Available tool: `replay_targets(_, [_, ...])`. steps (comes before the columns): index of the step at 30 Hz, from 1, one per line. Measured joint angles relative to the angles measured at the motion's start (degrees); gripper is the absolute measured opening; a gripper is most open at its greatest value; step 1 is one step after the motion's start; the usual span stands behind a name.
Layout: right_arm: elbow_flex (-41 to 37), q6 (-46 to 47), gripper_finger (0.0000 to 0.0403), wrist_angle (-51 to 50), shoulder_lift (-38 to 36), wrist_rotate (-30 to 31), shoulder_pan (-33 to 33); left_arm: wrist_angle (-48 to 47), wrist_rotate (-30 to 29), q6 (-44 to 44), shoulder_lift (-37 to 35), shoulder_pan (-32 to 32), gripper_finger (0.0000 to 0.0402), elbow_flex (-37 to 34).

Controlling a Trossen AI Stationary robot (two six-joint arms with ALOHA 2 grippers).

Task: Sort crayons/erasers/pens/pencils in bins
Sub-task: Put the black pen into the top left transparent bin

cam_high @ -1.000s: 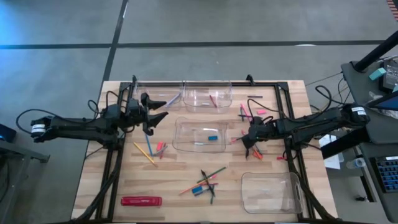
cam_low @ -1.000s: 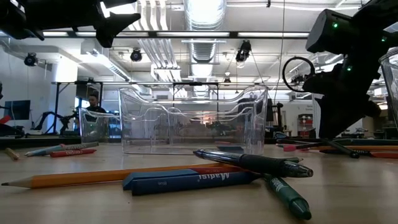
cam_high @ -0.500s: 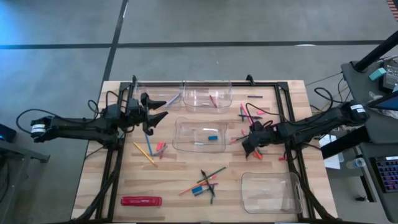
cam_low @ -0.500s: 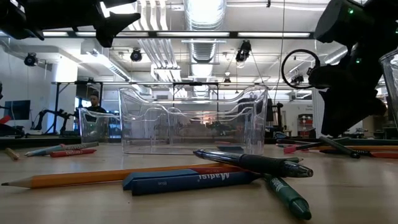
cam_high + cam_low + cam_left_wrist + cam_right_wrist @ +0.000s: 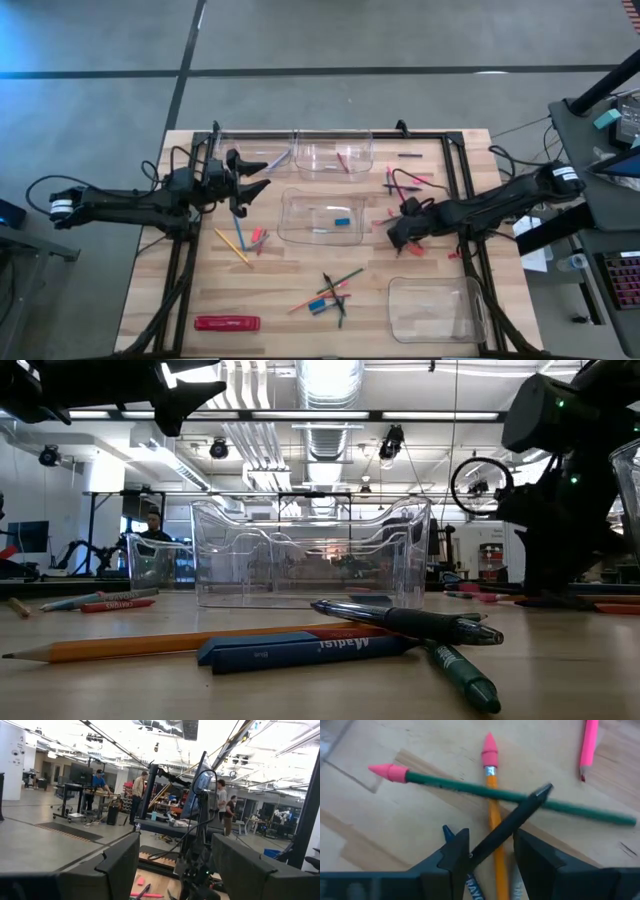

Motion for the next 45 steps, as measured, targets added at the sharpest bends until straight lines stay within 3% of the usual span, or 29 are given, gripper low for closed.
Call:
replay_targets(16, [-0.1, 1.1, 0.0035, 1.3, 0.1, 0.0, 0.0, 0.0, 0.0, 0.0, 0.0, 0.0, 0.0232, 0.0])
replay_targets(29, [-0.1, -2.8, 0.0033, 3.9, -11.6, 2.5, 0.0, 0.0, 0.0, 0.0, 0.0, 0.0, 0.0232, 0.0])
replay_targets(35, [-0.1, -15.0, 0.0033, 18.3, -16.7, 9.4, 0.0, 0.2, 0.0, -0.2, 1.1, 0.0, 0.0232, 0.0])
replay_targets(45, [-0.1, -48.1, 0.0033, 64.8, -11.1, 10.4, -0.2, 6.1, 0.0, -0.5, 6.8, 0.0, 0.0232, 0.0])
